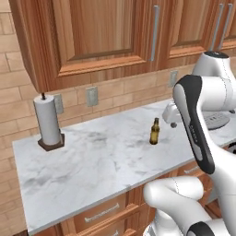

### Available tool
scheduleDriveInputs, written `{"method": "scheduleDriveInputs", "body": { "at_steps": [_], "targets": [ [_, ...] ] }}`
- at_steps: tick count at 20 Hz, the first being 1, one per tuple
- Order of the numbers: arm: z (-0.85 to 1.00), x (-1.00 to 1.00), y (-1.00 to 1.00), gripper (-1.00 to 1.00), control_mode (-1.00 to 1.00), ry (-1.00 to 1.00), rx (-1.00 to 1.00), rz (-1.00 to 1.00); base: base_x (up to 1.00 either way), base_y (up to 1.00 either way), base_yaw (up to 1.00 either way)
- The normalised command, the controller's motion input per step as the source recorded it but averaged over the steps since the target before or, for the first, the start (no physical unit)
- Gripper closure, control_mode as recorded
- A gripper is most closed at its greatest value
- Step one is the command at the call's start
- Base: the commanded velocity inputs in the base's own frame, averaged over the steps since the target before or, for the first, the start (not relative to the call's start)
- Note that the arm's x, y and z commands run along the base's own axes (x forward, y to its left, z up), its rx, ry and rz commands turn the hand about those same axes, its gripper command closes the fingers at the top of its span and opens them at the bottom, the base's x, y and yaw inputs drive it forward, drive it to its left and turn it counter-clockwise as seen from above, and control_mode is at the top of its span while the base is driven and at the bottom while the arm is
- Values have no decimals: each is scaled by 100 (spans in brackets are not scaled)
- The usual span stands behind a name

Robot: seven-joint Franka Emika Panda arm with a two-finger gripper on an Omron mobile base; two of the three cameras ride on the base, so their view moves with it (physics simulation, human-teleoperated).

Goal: Place the drinks on the dining counter in a tight cluster.

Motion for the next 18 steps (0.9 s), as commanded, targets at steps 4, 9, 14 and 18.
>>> {"method": "scheduleDriveInputs", "body": {
  "at_steps": [4, 9, 14, 18],
  "targets": [
    [0, 0, 0, -100, 100, 0, 0, 0, 45, -28, 7],
    [0, 0, 0, -100, 100, 0, 0, 0, 43, -20, 8],
    [0, 0, 0, -100, 100, 0, 0, 0, 45, -23, 1],
    [0, 0, 0, -100, 100, 0, 0, 0, 12, -1, 1]
  ]
}}
